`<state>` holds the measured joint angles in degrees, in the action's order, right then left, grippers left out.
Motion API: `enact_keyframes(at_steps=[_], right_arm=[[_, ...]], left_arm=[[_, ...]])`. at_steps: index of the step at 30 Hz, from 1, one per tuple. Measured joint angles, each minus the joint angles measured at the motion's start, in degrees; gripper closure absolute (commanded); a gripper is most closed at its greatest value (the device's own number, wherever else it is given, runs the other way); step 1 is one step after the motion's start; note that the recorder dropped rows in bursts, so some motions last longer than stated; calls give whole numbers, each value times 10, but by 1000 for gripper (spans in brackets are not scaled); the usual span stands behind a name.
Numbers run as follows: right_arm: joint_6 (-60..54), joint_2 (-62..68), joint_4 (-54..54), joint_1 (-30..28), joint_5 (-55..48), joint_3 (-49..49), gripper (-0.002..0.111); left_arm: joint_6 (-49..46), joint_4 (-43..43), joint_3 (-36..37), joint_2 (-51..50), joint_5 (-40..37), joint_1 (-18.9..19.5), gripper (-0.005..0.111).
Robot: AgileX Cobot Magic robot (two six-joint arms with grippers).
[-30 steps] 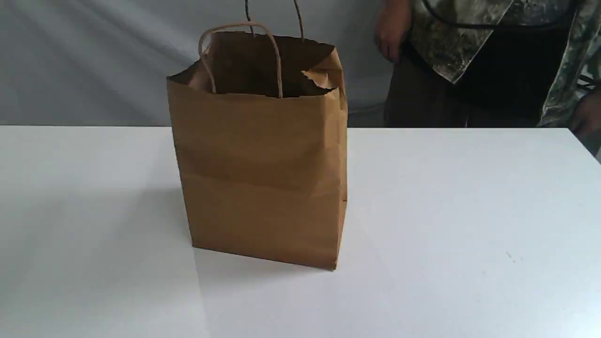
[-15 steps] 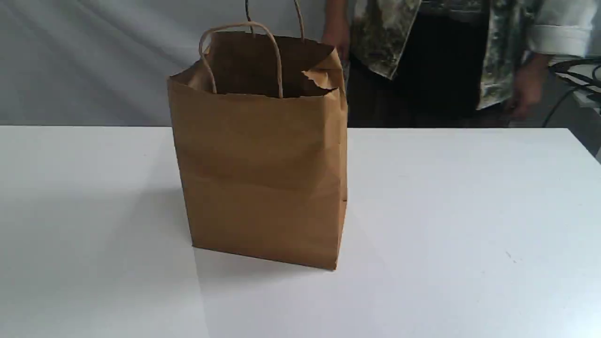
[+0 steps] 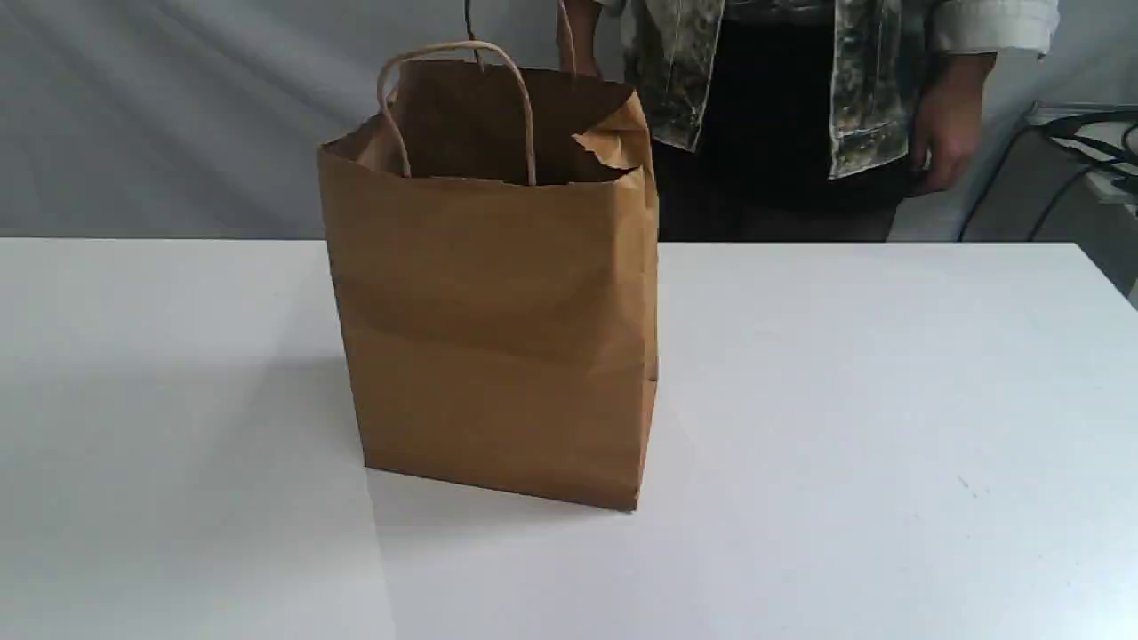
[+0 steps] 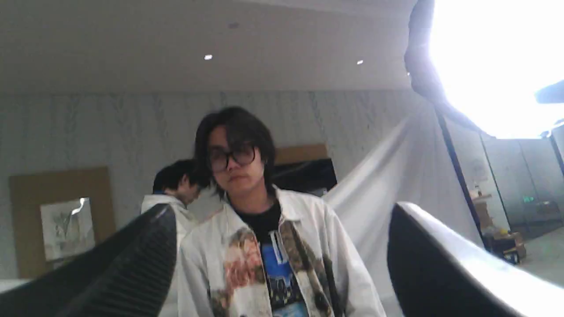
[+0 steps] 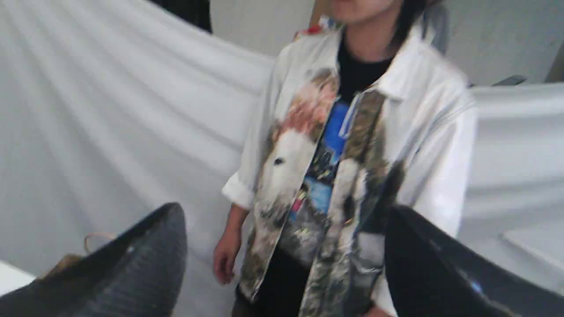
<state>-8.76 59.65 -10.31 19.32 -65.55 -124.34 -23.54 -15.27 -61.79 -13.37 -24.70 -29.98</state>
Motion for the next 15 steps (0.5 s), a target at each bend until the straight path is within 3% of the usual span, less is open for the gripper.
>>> enact_keyframes(at_steps=[7,15], right_arm=[[-4,-202,-98,0,22,114,49],[-20,-383,-114,0,18,299,50]], left_arm=[[72,94,-1,54,-101,48,38],[75,100,-1,60,-155,143,38]])
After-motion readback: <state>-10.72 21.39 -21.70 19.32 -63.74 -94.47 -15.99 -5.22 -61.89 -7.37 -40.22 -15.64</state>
